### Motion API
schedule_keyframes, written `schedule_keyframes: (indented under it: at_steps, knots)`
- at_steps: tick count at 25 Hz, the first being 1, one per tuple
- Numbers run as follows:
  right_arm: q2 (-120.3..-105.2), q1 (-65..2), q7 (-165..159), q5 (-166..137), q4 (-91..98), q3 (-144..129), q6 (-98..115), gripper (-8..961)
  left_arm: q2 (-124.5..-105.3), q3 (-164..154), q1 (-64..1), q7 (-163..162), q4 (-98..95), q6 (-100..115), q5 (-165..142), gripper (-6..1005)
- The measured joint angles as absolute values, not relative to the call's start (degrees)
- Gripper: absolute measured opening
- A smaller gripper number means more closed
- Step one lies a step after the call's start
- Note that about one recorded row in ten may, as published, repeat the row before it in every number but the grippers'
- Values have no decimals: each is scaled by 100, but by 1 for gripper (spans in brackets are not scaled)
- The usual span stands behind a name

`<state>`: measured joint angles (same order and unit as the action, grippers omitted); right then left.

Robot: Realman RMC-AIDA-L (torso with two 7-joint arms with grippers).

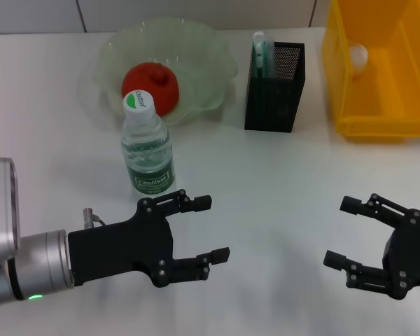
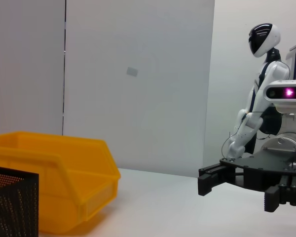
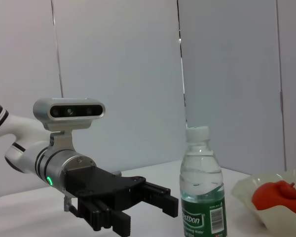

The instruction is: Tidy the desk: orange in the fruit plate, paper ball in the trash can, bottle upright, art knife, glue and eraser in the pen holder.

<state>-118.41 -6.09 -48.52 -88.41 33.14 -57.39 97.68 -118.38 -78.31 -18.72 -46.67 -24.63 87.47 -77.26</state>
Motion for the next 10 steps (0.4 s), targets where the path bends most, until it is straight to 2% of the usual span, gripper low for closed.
schedule_keyframes:
  at_steps: [10]
  knots:
    - [-11900, -663, -4851, -8825, 3247, -5574, 9736, 843, -11847, -7808, -1834, -4664, -2493, 8762, -7726, 795]
